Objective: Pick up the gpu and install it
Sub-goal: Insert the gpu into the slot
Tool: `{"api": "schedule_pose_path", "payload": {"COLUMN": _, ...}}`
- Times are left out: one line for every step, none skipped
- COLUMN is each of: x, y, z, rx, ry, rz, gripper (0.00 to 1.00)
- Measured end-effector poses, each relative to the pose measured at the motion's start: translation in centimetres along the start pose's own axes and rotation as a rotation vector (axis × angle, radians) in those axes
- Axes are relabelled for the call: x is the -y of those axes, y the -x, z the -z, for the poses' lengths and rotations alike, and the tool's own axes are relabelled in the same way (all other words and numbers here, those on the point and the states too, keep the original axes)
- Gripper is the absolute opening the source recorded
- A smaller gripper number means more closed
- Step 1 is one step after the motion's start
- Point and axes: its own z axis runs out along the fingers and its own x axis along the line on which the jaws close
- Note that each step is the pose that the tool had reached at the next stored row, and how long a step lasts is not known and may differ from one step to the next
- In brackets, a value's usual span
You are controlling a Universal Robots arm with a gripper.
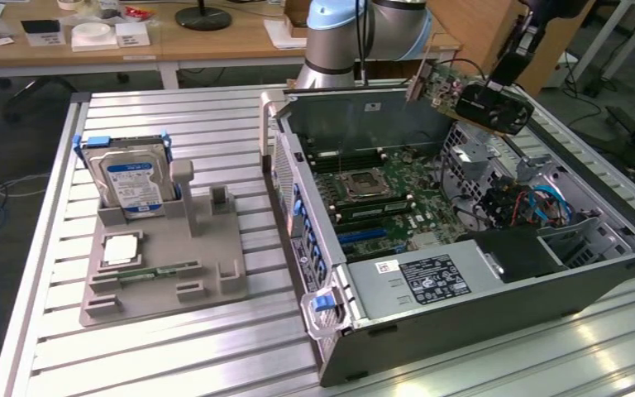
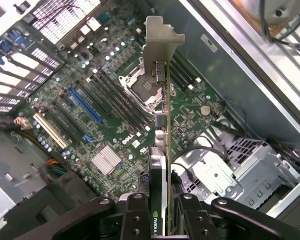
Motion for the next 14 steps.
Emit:
{"api": "schedule_pose_path", "payload": {"x": 0.00, "y": 0.00, "z": 0.00, "rx": -0.0009, "ry": 0.0002, "rz": 0.011, "gripper": 0.26}}
{"api": "schedule_pose_path", "payload": {"x": 0.00, "y": 0.00, "z": 0.00, "rx": -0.0019, "ry": 0.0004, "rz": 0.023, "gripper": 0.26}}
{"api": "schedule_pose_path", "payload": {"x": 0.00, "y": 0.00, "z": 0.00, "rx": -0.0029, "ry": 0.0007, "rz": 0.035, "gripper": 0.26}}
{"api": "schedule_pose_path", "payload": {"x": 0.00, "y": 0.00, "z": 0.00, "rx": -0.0039, "ry": 0.0009, "rz": 0.048, "gripper": 0.26}}
{"api": "schedule_pose_path", "payload": {"x": 0.00, "y": 0.00, "z": 0.00, "rx": -0.0050, "ry": 0.0011, "rz": 0.061, "gripper": 0.26}}
{"api": "schedule_pose_path", "payload": {"x": 0.00, "y": 0.00, "z": 0.00, "rx": -0.0060, "ry": 0.0014, "rz": 0.073, "gripper": 0.26}}
{"api": "schedule_pose_path", "payload": {"x": 0.00, "y": 0.00, "z": 0.00, "rx": -0.0070, "ry": 0.0016, "rz": 0.085, "gripper": 0.26}}
{"api": "schedule_pose_path", "payload": {"x": 0.00, "y": 0.00, "z": 0.00, "rx": -0.0079, "ry": 0.0018, "rz": 0.097, "gripper": 0.26}}
{"api": "schedule_pose_path", "payload": {"x": 0.00, "y": 0.00, "z": 0.00, "rx": -0.0089, "ry": 0.0020, "rz": 0.108, "gripper": 0.26}}
{"api": "schedule_pose_path", "payload": {"x": 0.00, "y": 0.00, "z": -0.01, "rx": -0.0099, "ry": 0.0023, "rz": 0.121, "gripper": 0.26}}
{"api": "schedule_pose_path", "payload": {"x": 0.00, "y": 0.00, "z": 0.00, "rx": -0.0109, "ry": 0.0024, "rz": 0.132, "gripper": 0.26}}
{"api": "schedule_pose_path", "payload": {"x": 0.00, "y": 0.00, "z": 0.00, "rx": -0.0118, "ry": 0.0026, "rz": 0.143, "gripper": 0.26}}
{"api": "schedule_pose_path", "payload": {"x": 0.00, "y": 0.00, "z": 0.00, "rx": -0.0127, "ry": 0.0028, "rz": 0.154, "gripper": 0.26}}
{"api": "schedule_pose_path", "payload": {"x": 0.00, "y": 0.00, "z": 0.00, "rx": -0.0136, "ry": 0.0031, "rz": 0.165, "gripper": 0.26}}
